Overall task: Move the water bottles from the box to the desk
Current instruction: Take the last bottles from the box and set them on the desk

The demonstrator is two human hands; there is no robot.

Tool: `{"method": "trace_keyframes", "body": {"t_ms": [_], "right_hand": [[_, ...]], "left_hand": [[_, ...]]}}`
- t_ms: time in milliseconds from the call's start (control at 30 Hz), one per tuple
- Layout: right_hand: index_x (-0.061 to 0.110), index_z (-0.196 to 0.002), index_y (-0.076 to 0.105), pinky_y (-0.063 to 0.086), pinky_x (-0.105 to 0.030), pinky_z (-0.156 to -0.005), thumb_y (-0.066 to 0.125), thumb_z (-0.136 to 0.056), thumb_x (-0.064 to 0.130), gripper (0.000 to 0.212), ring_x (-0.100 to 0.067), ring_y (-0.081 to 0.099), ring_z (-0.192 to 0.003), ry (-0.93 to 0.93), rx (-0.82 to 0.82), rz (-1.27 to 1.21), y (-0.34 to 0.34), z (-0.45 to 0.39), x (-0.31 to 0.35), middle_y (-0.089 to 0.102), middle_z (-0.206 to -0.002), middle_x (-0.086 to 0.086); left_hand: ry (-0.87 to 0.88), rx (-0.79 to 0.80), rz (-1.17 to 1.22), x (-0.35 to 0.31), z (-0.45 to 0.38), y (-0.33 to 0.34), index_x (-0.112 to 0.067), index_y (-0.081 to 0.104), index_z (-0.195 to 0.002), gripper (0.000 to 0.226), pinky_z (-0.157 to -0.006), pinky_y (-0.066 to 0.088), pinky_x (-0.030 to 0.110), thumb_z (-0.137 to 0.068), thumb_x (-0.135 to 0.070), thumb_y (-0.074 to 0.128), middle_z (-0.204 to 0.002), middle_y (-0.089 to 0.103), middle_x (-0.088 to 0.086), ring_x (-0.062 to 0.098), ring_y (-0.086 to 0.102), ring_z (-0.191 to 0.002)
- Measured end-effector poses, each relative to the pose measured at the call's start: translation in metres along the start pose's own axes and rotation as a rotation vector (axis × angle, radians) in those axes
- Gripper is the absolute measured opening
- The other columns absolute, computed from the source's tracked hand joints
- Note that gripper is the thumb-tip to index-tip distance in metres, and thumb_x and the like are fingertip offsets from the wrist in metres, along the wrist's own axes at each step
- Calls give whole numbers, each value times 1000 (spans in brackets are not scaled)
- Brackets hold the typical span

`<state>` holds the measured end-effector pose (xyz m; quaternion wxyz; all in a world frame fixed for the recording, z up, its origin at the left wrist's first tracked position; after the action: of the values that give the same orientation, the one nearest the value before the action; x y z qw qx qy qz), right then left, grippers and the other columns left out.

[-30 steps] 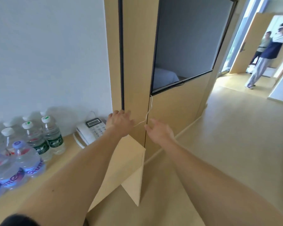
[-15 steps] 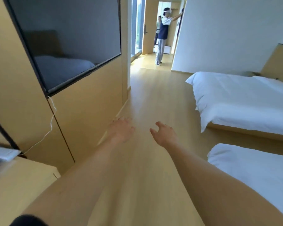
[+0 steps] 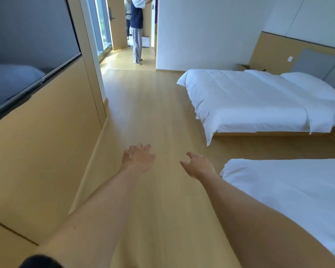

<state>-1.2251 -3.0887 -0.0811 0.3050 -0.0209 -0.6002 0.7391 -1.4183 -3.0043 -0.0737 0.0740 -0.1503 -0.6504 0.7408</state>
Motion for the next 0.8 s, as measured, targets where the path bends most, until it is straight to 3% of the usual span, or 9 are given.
{"method": "trace_keyframes", "body": {"t_ms": [300, 567, 800], "right_hand": [[33, -149, 36, 48, -44, -100, 45, -97, 56, 58, -29, 51, -129, 51, 5, -22, -16, -116, 69, 50, -144, -6], [33, -149, 36, 49, -42, -99, 48, -96, 57, 60, -29, 52, -128, 84, 33, -44, -21, -229, 83, 49, -145, -4], [31, -152, 35, 43, -40, -106, 48, -97, 57, 62, -28, 47, -134, 39, 87, -60, -43, -379, 93, 46, -150, -5]], "left_hand": [[19, 79, -38, 41, -143, -12, -30, 39, -148, 49, -109, 33, 37, -103, -46, 34, -149, 45, 4, 26, 44, -133], [35, 121, -63, 39, -260, -6, -30, 37, -149, 49, -111, 33, 39, -103, -47, 34, -149, 44, 6, 28, 43, -135], [-27, 135, -52, 27, -396, -13, -31, 36, -150, 51, -114, 31, 40, -102, -49, 34, -152, 42, 4, 28, 40, -138]]}}
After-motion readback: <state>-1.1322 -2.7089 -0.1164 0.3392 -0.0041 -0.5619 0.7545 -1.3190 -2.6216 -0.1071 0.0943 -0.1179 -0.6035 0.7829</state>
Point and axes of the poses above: each hand's wrist, its own z-axis away from the middle knuckle, its own y-axis out of the palm, x = y × z, the point moved 3 cm from there along -z, towards the middle knuckle
